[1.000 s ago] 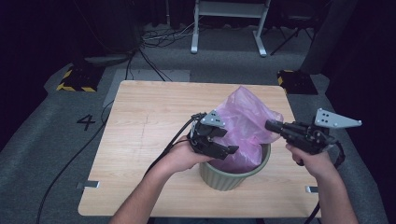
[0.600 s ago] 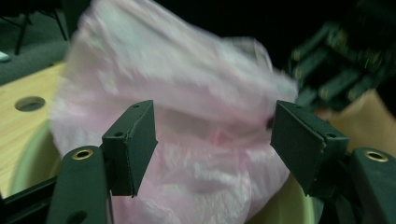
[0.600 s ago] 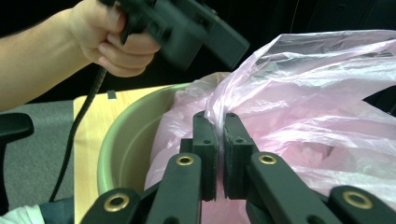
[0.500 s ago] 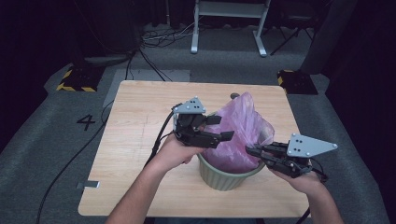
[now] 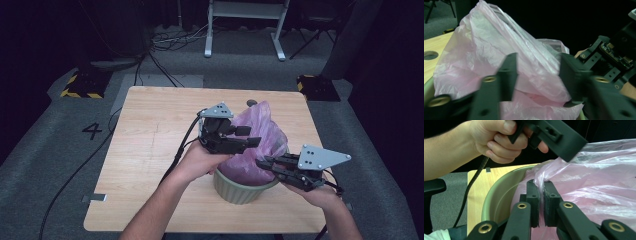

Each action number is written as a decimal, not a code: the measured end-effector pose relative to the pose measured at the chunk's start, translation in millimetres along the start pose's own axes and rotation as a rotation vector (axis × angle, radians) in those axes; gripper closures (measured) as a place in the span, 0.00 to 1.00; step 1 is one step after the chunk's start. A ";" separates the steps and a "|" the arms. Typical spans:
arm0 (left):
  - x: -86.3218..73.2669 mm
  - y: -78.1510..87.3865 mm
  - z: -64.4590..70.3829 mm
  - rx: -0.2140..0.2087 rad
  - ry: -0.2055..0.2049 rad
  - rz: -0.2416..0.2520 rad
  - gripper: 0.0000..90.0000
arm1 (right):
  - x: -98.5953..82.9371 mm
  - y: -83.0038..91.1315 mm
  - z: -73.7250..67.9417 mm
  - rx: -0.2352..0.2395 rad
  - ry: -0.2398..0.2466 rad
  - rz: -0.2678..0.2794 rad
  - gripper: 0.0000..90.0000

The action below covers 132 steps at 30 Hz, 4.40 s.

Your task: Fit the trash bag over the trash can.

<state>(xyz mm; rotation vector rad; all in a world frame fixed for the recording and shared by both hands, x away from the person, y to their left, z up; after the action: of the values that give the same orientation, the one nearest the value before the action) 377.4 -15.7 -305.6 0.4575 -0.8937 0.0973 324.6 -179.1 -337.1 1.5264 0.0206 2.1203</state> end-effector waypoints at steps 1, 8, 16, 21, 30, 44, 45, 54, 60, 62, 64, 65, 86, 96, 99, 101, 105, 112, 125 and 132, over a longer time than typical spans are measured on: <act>-0.2 -0.5 0.6 -0.004 0.001 -0.002 0.75 | -1.0 -0.4 -0.2 0.001 -0.001 -0.004 0.94; -3.0 -1.4 1.6 0.085 -0.028 0.009 1.00 | -0.1 1.6 -2.0 0.028 -0.017 -0.006 0.77; -5.5 7.3 4.8 0.070 -0.127 0.030 1.00 | 8.5 26.8 9.0 -0.031 -0.058 0.044 0.54; -7.4 8.5 4.3 0.077 -0.148 0.007 1.00 | 10.6 37.1 18.8 -0.073 -0.117 0.061 0.44; -13.3 8.4 21.5 0.029 -0.237 0.009 0.99 | 16.7 32.8 40.9 -0.139 -0.314 -0.038 0.47; -28.1 36.8 15.5 0.059 -0.249 0.006 0.99 | -3.9 23.0 49.0 -0.279 -0.214 -0.249 1.00; -30.7 44.1 11.7 0.063 -0.240 0.015 0.99 | -5.3 27.7 53.5 -0.314 -0.212 -0.250 1.00; -36.6 49.0 10.3 0.029 -0.241 0.026 0.97 | 15.2 33.7 39.8 -0.161 -0.197 -0.130 0.63; -33.0 45.7 11.5 0.029 -0.232 0.048 0.96 | 17.2 27.4 8.3 -0.091 -0.070 -0.183 0.42; -32.7 44.8 11.7 0.024 -0.231 0.040 0.96 | 15.3 29.6 3.0 -0.100 -0.022 -0.186 0.40; -33.0 44.5 12.3 0.025 -0.233 0.038 0.95 | 14.7 30.9 1.7 -0.104 0.001 -0.189 0.39; -33.1 44.3 12.7 0.029 -0.238 0.034 0.95 | 14.6 32.0 1.6 -0.118 0.024 -0.194 0.38; -40.3 28.3 15.9 0.017 -0.243 -0.046 0.94 | 22.6 53.5 30.6 -0.194 0.017 -0.050 0.49; -41.5 26.4 20.7 0.001 -0.249 -0.052 0.93 | -4.5 57.3 33.0 -0.236 0.007 -0.161 0.49; -40.4 26.8 19.7 0.004 -0.243 -0.045 0.93 | -8.3 60.6 30.0 -0.228 0.006 -0.157 0.49; -39.9 26.8 19.2 0.010 -0.242 -0.038 0.93 | -11.0 63.7 22.0 -0.199 0.020 -0.156 0.48; -40.1 25.3 19.1 0.012 -0.236 -0.042 0.93 | -10.9 63.6 13.5 -0.167 0.040 -0.153 0.47; -43.2 16.6 24.5 -0.001 -0.252 -0.066 0.93 | 17.0 53.8 3.9 -0.126 0.088 -0.071 0.50; -44.7 15.3 28.3 -0.026 -0.252 -0.069 0.92 | 12.8 26.3 5.6 -0.084 0.160 -0.254 0.58; -43.0 19.6 24.0 -0.010 -0.248 -0.055 0.92 | -1.5 23.5 14.9 -0.119 0.055 -0.251 0.96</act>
<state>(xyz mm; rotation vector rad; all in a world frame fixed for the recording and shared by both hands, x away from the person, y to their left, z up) 327.6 -3.7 -319.0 0.4908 -1.1231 -0.0147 328.7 -204.2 -325.8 1.3232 0.0984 1.9284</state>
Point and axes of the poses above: each handheld gripper's, and its own axes: y roughly backward along the jaws, x roughly out of its top, z roughly to its right, the point moved 5 cm from there along -y, roughly forward along the jaws, and after that the axes turned 15 degrees about y, right-handed, at the moved point
